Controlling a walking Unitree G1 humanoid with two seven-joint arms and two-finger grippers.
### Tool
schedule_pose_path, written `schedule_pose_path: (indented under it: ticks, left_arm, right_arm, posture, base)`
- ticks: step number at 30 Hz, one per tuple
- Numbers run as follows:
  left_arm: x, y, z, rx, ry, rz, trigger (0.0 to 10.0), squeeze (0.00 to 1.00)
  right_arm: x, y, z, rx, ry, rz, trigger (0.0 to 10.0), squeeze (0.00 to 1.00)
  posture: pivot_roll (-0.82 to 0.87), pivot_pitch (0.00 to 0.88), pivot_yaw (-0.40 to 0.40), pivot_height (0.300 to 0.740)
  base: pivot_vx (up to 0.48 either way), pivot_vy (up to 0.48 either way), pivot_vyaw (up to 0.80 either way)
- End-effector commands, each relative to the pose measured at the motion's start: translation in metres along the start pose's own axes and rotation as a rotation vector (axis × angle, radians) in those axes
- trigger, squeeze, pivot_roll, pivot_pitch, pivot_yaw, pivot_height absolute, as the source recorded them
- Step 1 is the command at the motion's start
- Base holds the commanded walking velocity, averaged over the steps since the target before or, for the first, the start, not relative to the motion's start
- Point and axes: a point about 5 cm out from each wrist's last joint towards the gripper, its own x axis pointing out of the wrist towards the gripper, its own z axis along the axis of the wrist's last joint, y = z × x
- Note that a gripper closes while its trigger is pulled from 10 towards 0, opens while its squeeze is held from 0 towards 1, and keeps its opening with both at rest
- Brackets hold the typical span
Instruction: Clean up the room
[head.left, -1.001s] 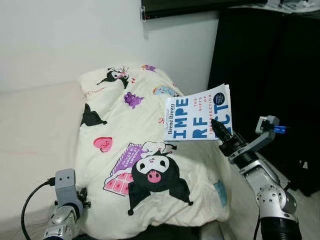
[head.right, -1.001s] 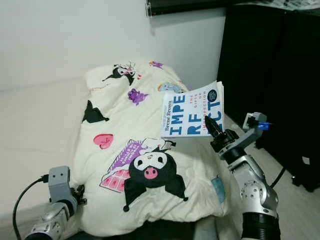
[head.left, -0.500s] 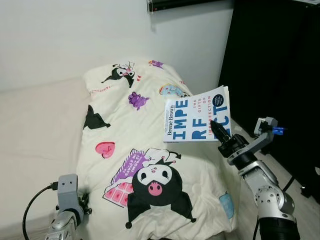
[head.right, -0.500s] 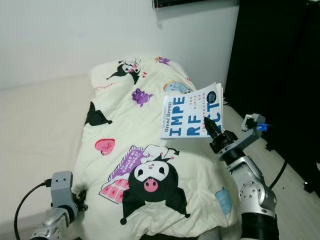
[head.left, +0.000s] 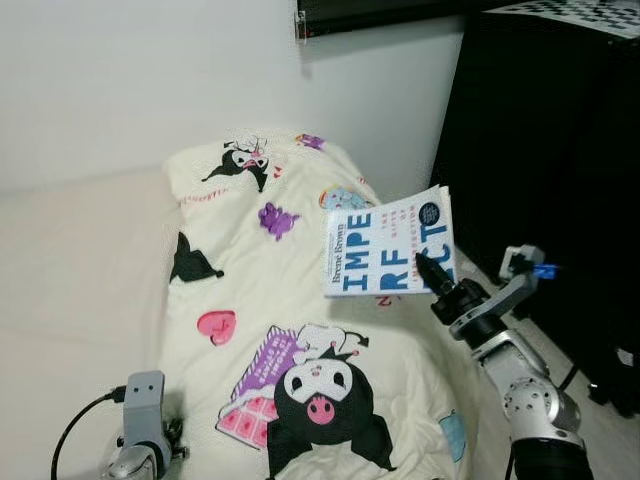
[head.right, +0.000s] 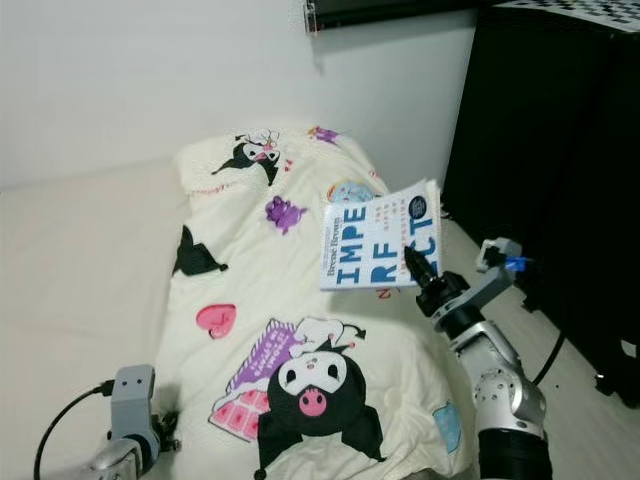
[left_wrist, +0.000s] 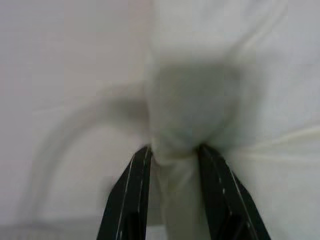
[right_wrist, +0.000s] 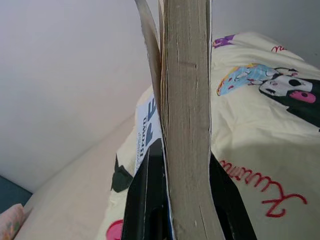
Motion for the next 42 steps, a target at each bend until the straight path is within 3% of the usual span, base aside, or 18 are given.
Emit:
schedule_pose_path:
  ticks: [1,8,22,24,25,27,30,31,32,34,35,37,42]
  left_arm:
    - [-0.002,0.004,-0.011,-0.007,0.034,0.017,10.0,0.00]
    - [-0.001,-0.001,0.000,-0.075,-0.031,-0.026,10.0,0.00]
    - [-0.002,0.001,-0.009,-0.043,0.011,-0.010,10.0,0.00]
    - [-0.004,0.005,-0.018,-0.017,0.045,0.004,10.0,0.00]
    - [-0.004,0.005,-0.018,-0.017,0.045,0.004,10.0,0.00]
    - [-0.008,0.012,-0.032,0.009,0.094,0.030,10.0,0.00]
    - [-0.010,0.014,-0.037,0.016,0.111,0.040,10.0,0.00]
    - [-0.012,0.017,-0.042,0.037,0.127,0.053,10.0,0.00]
    - [-0.013,0.019,-0.047,0.054,0.140,0.060,10.0,0.00]
    - [-0.014,0.020,-0.049,0.064,0.147,0.062,10.0,0.00]
    - [-0.016,0.020,-0.053,0.091,0.158,0.057,10.0,0.00]
    - [-0.017,0.020,-0.058,0.110,0.176,0.054,10.0,0.00]
    - [-0.020,0.017,-0.067,0.164,0.218,0.043,10.0,0.00]
  right_arm:
    - [0.003,0.005,0.002,-0.016,-0.021,0.039,0.0,0.00]
    - [0.002,0.005,0.001,-0.020,-0.015,0.049,0.0,0.00]
    - [-0.003,-0.004,-0.019,-0.037,0.064,0.014,0.0,0.00]
    - [-0.014,-0.019,-0.046,-0.056,0.172,-0.051,0.0,0.00]
    - [-0.014,-0.019,-0.046,-0.056,0.172,-0.051,0.0,0.00]
    - [-0.029,-0.032,-0.074,-0.090,0.301,-0.128,0.0,0.00]
    - [-0.033,-0.035,-0.083,-0.102,0.338,-0.151,0.0,0.00]
    - [-0.040,-0.040,-0.093,-0.131,0.396,-0.187,1.1,0.00]
    - [-0.047,-0.044,-0.104,-0.165,0.463,-0.220,10.0,0.00]
    - [-0.052,-0.047,-0.111,-0.188,0.506,-0.240,10.0,0.00]
    - [-0.064,-0.050,-0.125,-0.315,0.623,-0.233,10.0,0.00]
    - [-0.071,-0.046,-0.142,-0.426,0.727,-0.182,10.0,0.00]
    - [-0.069,-0.034,-0.164,-0.510,0.807,-0.094,10.0,0.00]
  posture:
    - [-0.01,0.053,0.029,0.647]
    - [-0.01,0.050,0.024,0.682]
    - [-0.01,0.052,0.027,0.722]
    - [-0.01,0.049,0.025,0.732]
    - [-0.01,0.049,0.025,0.732]
    - [-0.01,0.045,0.021,0.740]
    - [-0.01,0.043,0.021,0.740]
    - [-0.02,0.043,0.022,0.740]
    - [-0.02,0.042,0.022,0.740]
    - [-0.02,0.042,0.022,0.740]
    - [-0.02,0.042,0.022,0.740]
    - [-0.02,0.036,0.017,0.740]
    - [-0.02,0.032,0.014,0.740]
  base:
    - [-0.458,0.000,0.00]
    - [0.000,0.000,0.00]
    - [0.000,0.000,0.00]
    - [0.000,0.000,0.00]
    - [0.000,0.000,0.00]
    - [0.000,0.000,0.00]
    - [0.000,0.000,0.00]
    - [0.000,0.000,0.00]
    - [0.000,0.000,0.00]
    - [0.000,0.000,0.00]
    - [0.000,0.000,0.69]
    - [0.000,0.000,0.68]
    - [0.000,0.000,0.68]
